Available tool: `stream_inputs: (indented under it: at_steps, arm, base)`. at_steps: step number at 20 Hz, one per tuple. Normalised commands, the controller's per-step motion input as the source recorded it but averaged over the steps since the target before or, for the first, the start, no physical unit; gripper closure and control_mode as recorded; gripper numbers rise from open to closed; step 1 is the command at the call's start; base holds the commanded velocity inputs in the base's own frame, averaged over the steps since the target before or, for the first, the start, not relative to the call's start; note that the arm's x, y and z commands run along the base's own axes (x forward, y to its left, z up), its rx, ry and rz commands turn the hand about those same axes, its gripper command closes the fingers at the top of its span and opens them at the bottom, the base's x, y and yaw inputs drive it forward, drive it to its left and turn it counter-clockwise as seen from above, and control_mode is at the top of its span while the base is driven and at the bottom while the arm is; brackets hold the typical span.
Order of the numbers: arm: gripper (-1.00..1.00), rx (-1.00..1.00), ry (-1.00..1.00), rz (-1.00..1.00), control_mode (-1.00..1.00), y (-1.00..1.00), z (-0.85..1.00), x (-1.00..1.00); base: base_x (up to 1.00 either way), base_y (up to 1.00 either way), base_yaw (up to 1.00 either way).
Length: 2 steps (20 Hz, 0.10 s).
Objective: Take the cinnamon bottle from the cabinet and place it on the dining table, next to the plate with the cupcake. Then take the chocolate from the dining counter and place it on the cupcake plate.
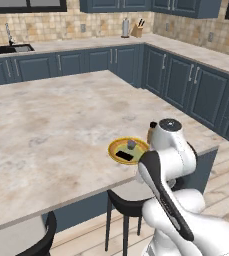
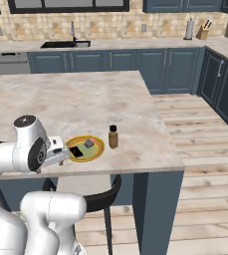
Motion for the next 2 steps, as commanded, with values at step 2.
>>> stream_inputs:
  at_steps: [2]
  arm:
    - [-1.00, 0.02, -0.13, -0.21, -1.00, -0.15, 0.19, -0.74]
  base:
    - [0.00, 0.00, 0.00]
